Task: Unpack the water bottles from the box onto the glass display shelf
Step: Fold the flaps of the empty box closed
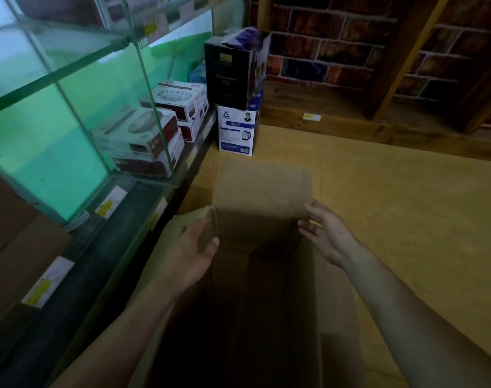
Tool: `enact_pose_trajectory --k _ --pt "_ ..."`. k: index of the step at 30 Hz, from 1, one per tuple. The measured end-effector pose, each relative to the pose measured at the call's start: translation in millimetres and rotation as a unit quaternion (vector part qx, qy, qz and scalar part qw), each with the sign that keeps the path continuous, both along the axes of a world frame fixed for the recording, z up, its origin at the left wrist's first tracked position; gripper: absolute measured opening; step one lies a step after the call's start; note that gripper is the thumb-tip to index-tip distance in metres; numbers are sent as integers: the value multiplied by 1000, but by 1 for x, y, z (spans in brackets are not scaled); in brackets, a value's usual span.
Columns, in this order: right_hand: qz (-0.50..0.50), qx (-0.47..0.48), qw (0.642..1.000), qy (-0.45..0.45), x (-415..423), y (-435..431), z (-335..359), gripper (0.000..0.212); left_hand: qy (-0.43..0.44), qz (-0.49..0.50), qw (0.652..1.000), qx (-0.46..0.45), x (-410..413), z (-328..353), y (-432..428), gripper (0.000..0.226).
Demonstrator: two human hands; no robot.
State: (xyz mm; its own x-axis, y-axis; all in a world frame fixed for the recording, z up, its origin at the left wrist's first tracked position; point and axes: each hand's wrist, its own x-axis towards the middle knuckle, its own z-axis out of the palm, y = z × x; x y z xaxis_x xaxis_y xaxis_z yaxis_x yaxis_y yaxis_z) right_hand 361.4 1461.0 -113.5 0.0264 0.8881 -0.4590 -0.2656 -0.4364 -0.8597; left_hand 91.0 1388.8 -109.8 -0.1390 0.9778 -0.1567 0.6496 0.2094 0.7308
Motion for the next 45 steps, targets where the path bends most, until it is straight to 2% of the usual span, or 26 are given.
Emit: enact_pose_trajectory --k 2,7,13,15,18,21,23,27,33,36,40,42,45 --pt "11 9 1000 -22 4 -2 -3 37 8 16 1000 1 -5 1 -3 44" --pt "64 6 995 -79 18 -10 -3 43 9 13 1000 -21 -18 -1 -11 45" --pt "126 61 959 -246 10 -23 0 22 23 -4 999 -37 -29 -4 -19 46" --pt "172 112 914 -349 10 -23 -7 23 26 -17 999 -42 -30 -4 -20 47" --pt "247 142 811 -511 7 -23 -18 32 43 -33 997 -54 -30 -6 -20 46" --pt "274 132 745 -594 -2 -31 -19 41 50 -30 996 -74 -30 -4 -22 49" --pt "274 131 731 -611 -5 -33 -17 47 66 -40 992 -103 -33 -2 -26 54" --pt "273 121 732 -613 -8 -36 -8 48 121 -76 975 -170 -44 0 -46 61" --pt "285 107 706 -640 -12 -61 -7 64 119 -115 952 -257 -53 -10 -83 89" --pt "313 81 708 -628 -9 -76 -8 79 157 -127 944 -262 -51 -16 -91 99" --pt "352 22 687 -635 2 -84 -18 91 199 -143 941 -234 -51 -23 -89 101" --pt "373 9 685 -625 5 -83 -22 95 182 -137 947 -228 -49 -27 -88 103" --pt "368 10 703 -608 5 -79 -26 93 128 -117 957 -234 -43 -25 -84 106"
